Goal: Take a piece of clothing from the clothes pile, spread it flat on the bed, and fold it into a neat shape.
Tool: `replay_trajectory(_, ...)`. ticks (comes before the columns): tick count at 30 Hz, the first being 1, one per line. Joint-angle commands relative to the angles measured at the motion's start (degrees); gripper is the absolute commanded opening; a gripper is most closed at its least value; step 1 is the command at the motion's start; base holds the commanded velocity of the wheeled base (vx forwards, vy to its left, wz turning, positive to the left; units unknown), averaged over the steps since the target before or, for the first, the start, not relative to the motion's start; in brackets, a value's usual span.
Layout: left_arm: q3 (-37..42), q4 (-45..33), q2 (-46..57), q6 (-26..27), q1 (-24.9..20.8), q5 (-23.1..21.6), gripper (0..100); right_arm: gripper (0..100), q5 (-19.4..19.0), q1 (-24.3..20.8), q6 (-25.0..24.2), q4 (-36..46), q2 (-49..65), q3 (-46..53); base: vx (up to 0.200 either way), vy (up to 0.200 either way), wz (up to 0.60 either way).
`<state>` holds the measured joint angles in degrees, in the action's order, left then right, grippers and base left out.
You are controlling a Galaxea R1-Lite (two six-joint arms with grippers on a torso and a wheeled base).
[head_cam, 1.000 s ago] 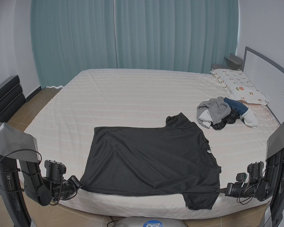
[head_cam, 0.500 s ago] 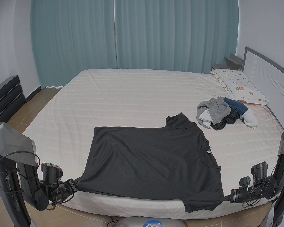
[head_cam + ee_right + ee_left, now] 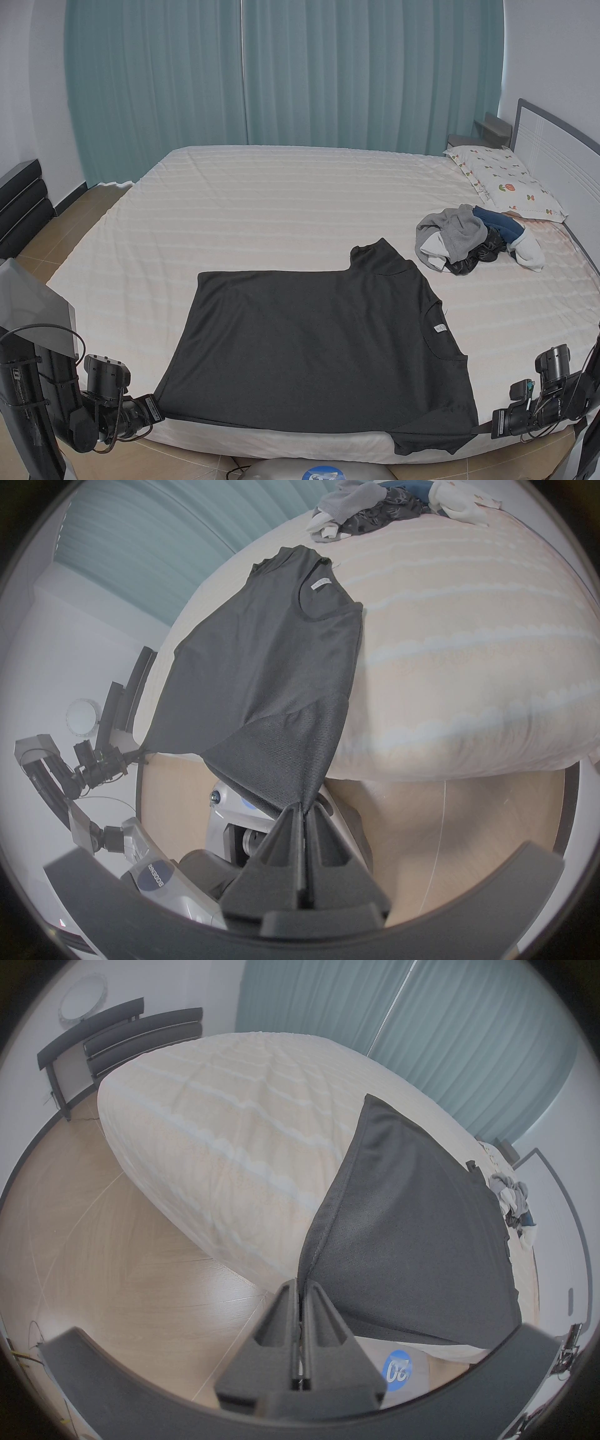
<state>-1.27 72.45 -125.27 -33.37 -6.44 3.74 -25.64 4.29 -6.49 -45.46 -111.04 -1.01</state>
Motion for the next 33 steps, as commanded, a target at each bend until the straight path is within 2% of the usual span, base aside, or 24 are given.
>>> replay_trajectory(1, 1.1, 0.0, -0.1, 1.0, 0.0, 0.1, 0, 0, 0.1, -0.1, 1.0, 1.5, 1.6, 1.0, 0.000, 0.000, 0.00)
replay_trajectory(7, 1.2, -1.0, -0.1, 2.3, 0.3, 2.7, 0, 0, 2.4, -0.1, 3.5, 5.0, 3.2, 1.0, 0.000, 0.000, 0.00)
replay_trajectory(16, 1.2, -11.4, 4.6, 5.1, 0.0, 2.7, 0, 0, 3.0, -0.1, 4.6, 8.0, 5.8, 1.0, 0.000, 0.000, 0.00)
replay_trajectory(21, 1.2, -15.7, 5.0, 7.1, 0.0, 2.8, 0, 0, 5.9, -0.7, 6.3, 12.2, 8.2, 1.0, 0.000, 0.000, 0.00)
replay_trajectory(24, 1.2, -19.1, 6.0, 8.3, -0.1, 2.8, 0, 0, 6.3, -0.7, 7.5, 14.1, 8.9, 1.0, 0.000, 0.000, 0.00)
replay_trajectory(28, 1.2, -20.0, 6.1, 8.3, -0.1, 2.8, 0, 0, 6.4, -0.7, 7.9, 15.3, 10.0, 1.0, 0.000, 0.000, 0.00)
replay_trajectory(29, 1.2, -20.2, 6.0, 8.4, -0.1, 2.7, 0, 0, 6.7, -0.7, 8.0, 17.7, 12.3, 1.0, 0.000, 0.000, 0.00)
replay_trajectory(33, 1.1, -18.1, 5.7, 8.1, -0.1, 2.5, 0, 0, 6.1, -0.6, 7.7, 16.7, 14.0, 0.4, 0.000, 0.000, 0.00)
